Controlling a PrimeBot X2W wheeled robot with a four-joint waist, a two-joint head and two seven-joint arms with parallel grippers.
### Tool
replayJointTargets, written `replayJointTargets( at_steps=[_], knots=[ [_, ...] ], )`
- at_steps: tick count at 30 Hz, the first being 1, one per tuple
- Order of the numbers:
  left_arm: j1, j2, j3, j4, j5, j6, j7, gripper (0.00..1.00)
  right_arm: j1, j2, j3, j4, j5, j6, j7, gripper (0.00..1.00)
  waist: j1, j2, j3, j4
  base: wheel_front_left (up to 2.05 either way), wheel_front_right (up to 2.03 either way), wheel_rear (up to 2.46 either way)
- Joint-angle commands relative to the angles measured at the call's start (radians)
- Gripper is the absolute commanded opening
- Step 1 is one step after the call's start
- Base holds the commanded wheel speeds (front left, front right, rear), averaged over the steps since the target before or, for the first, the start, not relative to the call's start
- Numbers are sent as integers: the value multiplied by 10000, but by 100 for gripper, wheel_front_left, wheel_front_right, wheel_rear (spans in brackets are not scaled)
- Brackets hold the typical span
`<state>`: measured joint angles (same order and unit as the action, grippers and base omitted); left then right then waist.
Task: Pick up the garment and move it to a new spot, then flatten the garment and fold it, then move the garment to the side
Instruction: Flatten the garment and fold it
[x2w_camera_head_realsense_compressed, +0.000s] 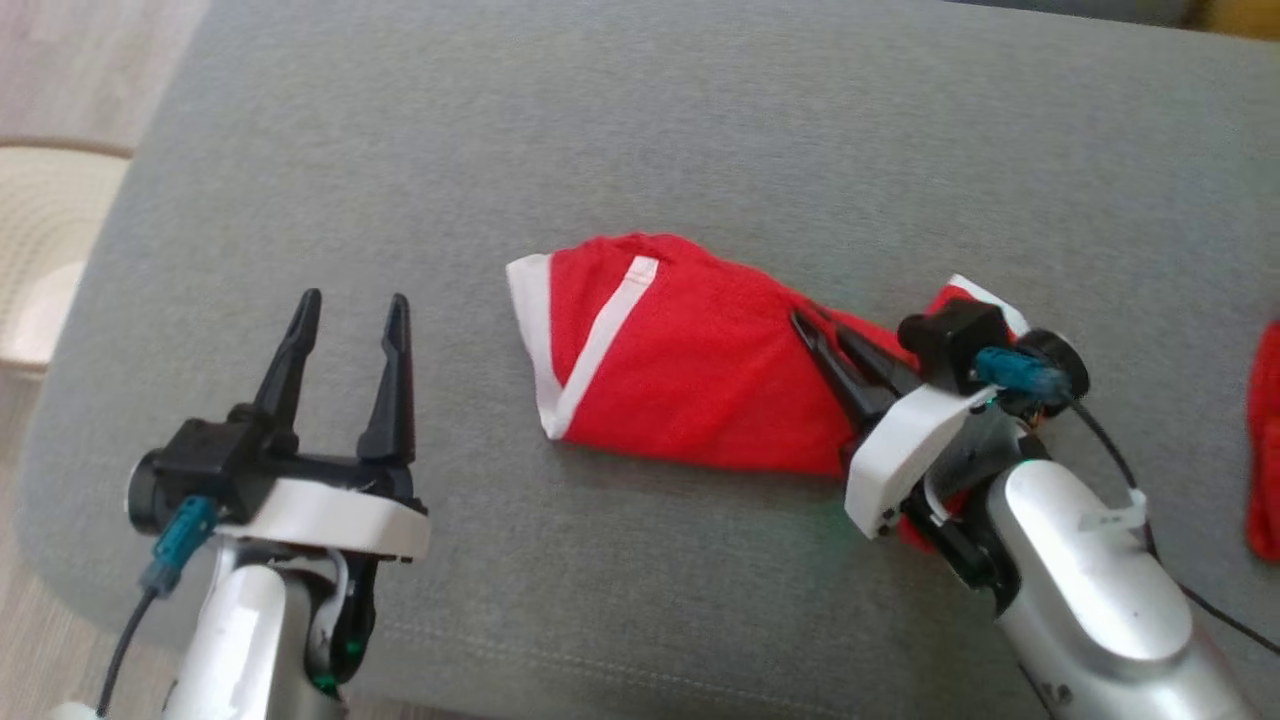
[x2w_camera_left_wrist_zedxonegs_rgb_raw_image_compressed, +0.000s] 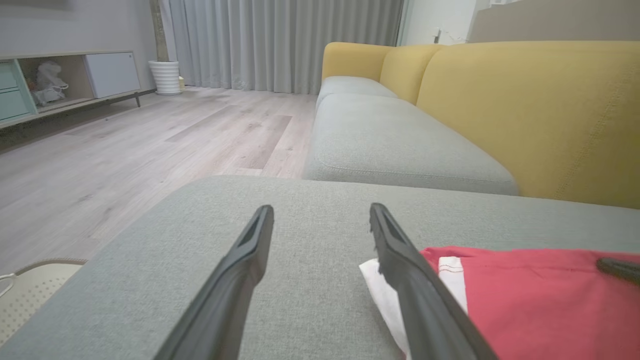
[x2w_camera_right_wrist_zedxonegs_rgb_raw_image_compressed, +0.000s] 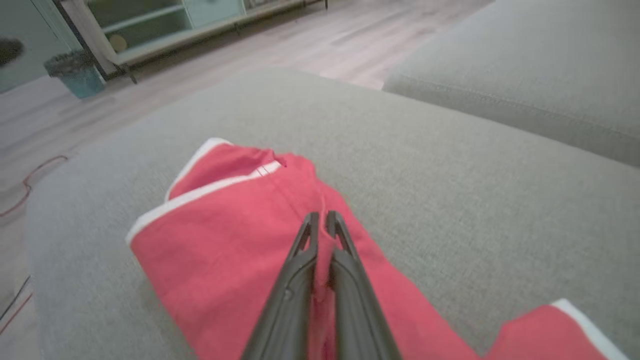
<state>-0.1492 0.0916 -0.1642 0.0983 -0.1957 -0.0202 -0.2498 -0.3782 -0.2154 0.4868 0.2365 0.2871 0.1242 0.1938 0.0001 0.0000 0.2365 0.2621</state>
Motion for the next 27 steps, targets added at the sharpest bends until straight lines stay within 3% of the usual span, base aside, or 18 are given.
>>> replayJointTargets(
  at_steps=[1, 5, 10, 17, 26, 27],
  knots=[
    [-324, 110, 466, -358, 95, -61, -119, 100, -52, 74, 59, -579, 46, 65, -195, 0, -1, 0, -42, -248, 0, 0, 0],
    [-301, 94, 638, -408, 236, -168, -119, 100, 453, 325, -650, -1468, 131, 65, -567, 0, -1, 0, -99, -716, 0, 0, 0],
    [-299, 70, 779, -444, 357, -287, -119, 100, 1625, 906, -2369, -2276, -71, 65, -877, 0, -1, 0, -82, -1196, 0, 0, 0],
    [-270, 57, 888, -426, 469, -427, -120, 100, 3464, 1519, -4540, -2436, -370, 65, -1213, 0, -1, 0, 61, -1678, 0, 0, 0],
    [-225, 53, 961, -394, 572, -526, -120, 100, 4256, 1640, -4842, -1274, -579, 65, -1085, 0, -1, 0, 90, -1970, 0, 0, 0],
    [-211, 55, 972, -380, 582, -535, -120, 100, 4227, 1643, -4801, -1144, -553, 65, -1149, 36, -1, 0, 72, -1996, 0, 0, 0]
  ],
)
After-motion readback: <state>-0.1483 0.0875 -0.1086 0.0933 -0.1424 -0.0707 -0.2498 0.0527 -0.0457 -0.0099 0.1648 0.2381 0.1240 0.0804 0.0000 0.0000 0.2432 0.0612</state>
